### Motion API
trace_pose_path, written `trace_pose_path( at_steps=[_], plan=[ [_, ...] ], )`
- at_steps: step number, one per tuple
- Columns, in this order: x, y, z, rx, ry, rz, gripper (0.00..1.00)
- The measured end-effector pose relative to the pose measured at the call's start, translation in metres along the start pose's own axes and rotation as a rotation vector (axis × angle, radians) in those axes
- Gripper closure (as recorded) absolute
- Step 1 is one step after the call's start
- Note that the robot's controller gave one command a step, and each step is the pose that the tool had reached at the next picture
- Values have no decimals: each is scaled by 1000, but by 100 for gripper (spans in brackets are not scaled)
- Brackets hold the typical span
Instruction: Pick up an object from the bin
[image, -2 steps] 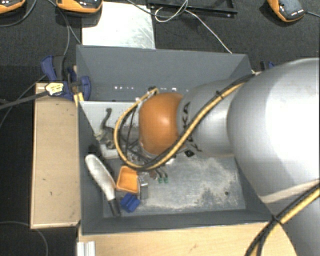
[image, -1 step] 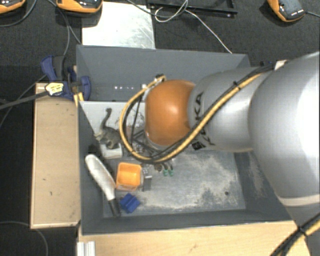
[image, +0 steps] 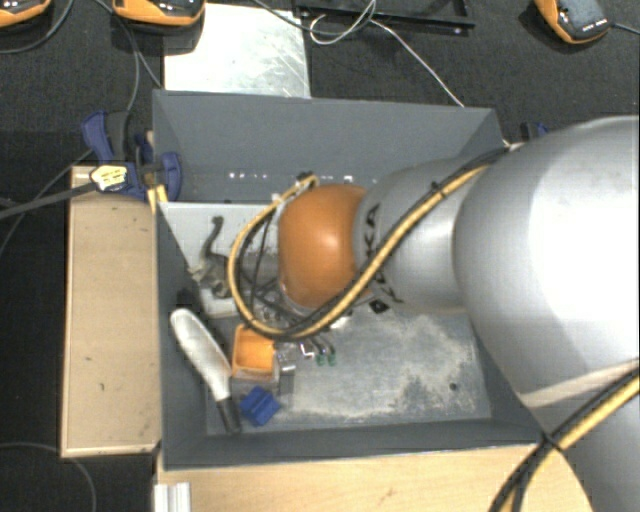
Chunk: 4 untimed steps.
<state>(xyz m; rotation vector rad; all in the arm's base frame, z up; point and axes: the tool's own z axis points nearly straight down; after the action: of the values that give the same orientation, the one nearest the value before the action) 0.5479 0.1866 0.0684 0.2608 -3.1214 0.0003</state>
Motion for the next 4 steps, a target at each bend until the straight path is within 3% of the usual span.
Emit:
trace_pose_path(
  at_steps=[1,2,4],
  plan=[
    [-13,14,-2,-3,-17,24,0],
    [-2,0,-2,-2,-5,3,100],
    [0,0,-7,-1,-1,4,100]
  ],
)
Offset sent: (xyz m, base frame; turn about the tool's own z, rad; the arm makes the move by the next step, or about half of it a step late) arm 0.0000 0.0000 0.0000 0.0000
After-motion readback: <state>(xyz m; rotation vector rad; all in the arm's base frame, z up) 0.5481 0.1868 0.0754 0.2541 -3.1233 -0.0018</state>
